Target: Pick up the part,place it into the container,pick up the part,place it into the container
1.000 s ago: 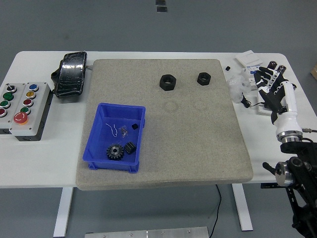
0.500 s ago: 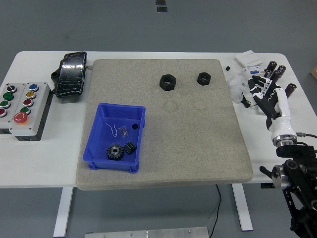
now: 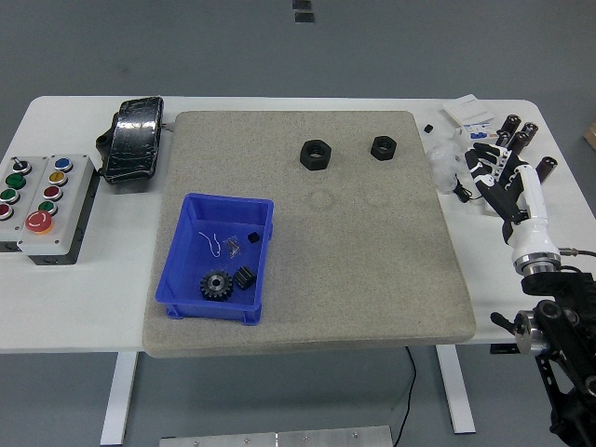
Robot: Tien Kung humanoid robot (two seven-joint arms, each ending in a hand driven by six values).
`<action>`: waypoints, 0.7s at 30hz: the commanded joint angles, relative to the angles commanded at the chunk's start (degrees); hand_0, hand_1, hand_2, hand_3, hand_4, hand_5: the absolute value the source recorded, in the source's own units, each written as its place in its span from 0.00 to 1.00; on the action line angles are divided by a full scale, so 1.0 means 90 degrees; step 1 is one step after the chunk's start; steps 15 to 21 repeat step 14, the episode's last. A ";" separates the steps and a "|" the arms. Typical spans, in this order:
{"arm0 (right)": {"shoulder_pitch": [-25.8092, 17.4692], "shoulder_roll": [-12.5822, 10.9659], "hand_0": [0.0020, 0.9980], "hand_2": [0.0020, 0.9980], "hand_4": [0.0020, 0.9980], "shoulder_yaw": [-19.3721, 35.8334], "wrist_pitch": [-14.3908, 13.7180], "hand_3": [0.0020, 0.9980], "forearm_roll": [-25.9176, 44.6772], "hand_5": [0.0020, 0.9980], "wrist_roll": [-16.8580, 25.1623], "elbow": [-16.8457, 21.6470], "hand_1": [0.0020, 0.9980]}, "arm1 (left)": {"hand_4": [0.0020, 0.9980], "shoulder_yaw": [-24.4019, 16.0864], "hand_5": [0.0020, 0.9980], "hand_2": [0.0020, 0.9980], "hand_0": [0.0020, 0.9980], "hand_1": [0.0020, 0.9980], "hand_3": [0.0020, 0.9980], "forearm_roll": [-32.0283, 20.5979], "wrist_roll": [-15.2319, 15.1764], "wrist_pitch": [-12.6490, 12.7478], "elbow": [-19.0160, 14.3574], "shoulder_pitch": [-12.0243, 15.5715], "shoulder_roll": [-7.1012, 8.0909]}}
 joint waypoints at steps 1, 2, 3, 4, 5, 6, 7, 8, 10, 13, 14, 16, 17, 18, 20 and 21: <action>0.0017 -0.0004 0.74 0.72 0.79 0.0000 0.0015 0.67 -0.0042 0.43 -0.0017 0.0006 0.71 | 0.71 -0.0010 0.38 0.65 0.67 0.67 0.62 0.0011 0.0009 0.0001 0.0000 0.0010 -0.0005; 0.0030 -0.0008 0.74 0.72 0.79 -0.0004 0.0024 0.67 -0.0072 0.43 -0.0030 0.0012 0.71 | 0.71 -0.0020 0.38 0.65 0.67 0.67 0.62 0.0023 0.0017 0.0002 0.0000 0.0020 -0.0011; 0.0048 -0.0016 0.74 0.72 0.79 -0.0019 0.0037 0.67 -0.0116 0.43 -0.0051 0.0025 0.71 | 0.71 -0.0036 0.38 0.65 0.67 0.67 0.62 0.0041 0.0026 0.0002 0.0000 0.0028 -0.0017; 0.0066 -0.0028 0.74 0.72 0.79 -0.0040 0.0050 0.67 -0.0162 0.43 -0.0075 0.0045 0.71 | 0.71 -0.0059 0.38 0.65 0.67 0.67 0.62 0.0067 0.0039 0.0001 0.0000 0.0037 -0.0026; 0.0077 -0.0037 0.74 0.72 0.79 -0.0059 0.0058 0.67 -0.0190 0.43 -0.0092 0.0063 0.71 | 0.71 -0.0068 0.38 0.65 0.67 0.67 0.62 0.0076 0.0047 0.0000 0.0000 0.0041 -0.0032; 0.0086 -0.0048 0.74 0.72 0.79 -0.0080 0.0066 0.67 -0.0212 0.43 -0.0108 0.0084 0.71 | 0.71 -0.0071 0.38 0.65 0.67 0.67 0.62 0.0080 0.0053 -0.0001 0.0000 0.0044 -0.0038; 0.0094 -0.0058 0.74 0.72 0.79 -0.0099 0.0072 0.67 -0.0225 0.42 -0.0120 0.0105 0.70 | 0.71 -0.0072 0.38 0.63 0.67 0.65 0.62 0.0079 0.0056 -0.0001 0.0000 0.0043 -0.0043; 0.0102 -0.0065 0.74 0.72 0.79 -0.0113 0.0074 0.67 -0.0230 0.42 -0.0127 0.0121 0.70 | 0.71 -0.0069 0.38 0.63 0.67 0.65 0.62 0.0075 0.0056 -0.0002 0.0000 0.0040 -0.0045; 0.0123 -0.0074 0.74 0.72 0.79 -0.0138 0.0074 0.67 -0.0231 0.42 -0.0136 0.0149 0.70 | 0.71 -0.0062 0.38 0.63 0.67 0.65 0.62 0.0065 0.0048 0.0000 0.0000 0.0027 -0.0044; 0.0154 -0.0085 0.74 0.72 0.79 -0.0170 0.0061 0.67 -0.0234 0.42 -0.0146 0.0158 0.70 | 0.71 -0.0049 0.38 0.63 0.67 0.65 0.62 0.0041 0.0031 0.0007 0.0000 0.0005 -0.0030; 0.0160 -0.0087 0.74 0.72 0.79 -0.0177 0.0058 0.67 -0.0234 0.42 -0.0148 0.0157 0.70 | 0.71 -0.0045 0.38 0.63 0.67 0.65 0.62 0.0034 0.0026 0.0008 0.0000 0.0000 -0.0024; 0.0160 -0.0087 0.74 0.72 0.79 -0.0177 0.0058 0.67 -0.0234 0.42 -0.0148 0.0157 0.70 | 0.71 -0.0045 0.38 0.63 0.67 0.65 0.62 0.0034 0.0026 0.0008 0.0000 0.0000 -0.0024; 0.0160 -0.0087 0.74 0.72 0.79 -0.0177 0.0058 0.67 -0.0234 0.42 -0.0148 0.0157 0.70 | 0.71 -0.0045 0.38 0.63 0.67 0.65 0.62 0.0034 0.0026 0.0008 0.0000 0.0000 -0.0024; 0.0160 -0.0087 0.74 0.72 0.79 -0.0177 0.0058 0.67 -0.0234 0.42 -0.0148 0.0157 0.70 | 0.71 -0.0045 0.38 0.63 0.67 0.65 0.62 0.0034 0.0026 0.0008 0.0000 0.0000 -0.0024; 0.0160 -0.0087 0.74 0.72 0.79 -0.0177 0.0058 0.67 -0.0234 0.42 -0.0148 0.0157 0.70 | 0.71 -0.0045 0.38 0.63 0.67 0.65 0.62 0.0034 0.0026 0.0008 0.0000 0.0000 -0.0024; 0.0160 -0.0087 0.74 0.72 0.79 -0.0177 0.0058 0.67 -0.0234 0.42 -0.0148 0.0157 0.70 | 0.71 -0.0045 0.38 0.63 0.67 0.65 0.62 0.0034 0.0026 0.0008 0.0000 0.0000 -0.0024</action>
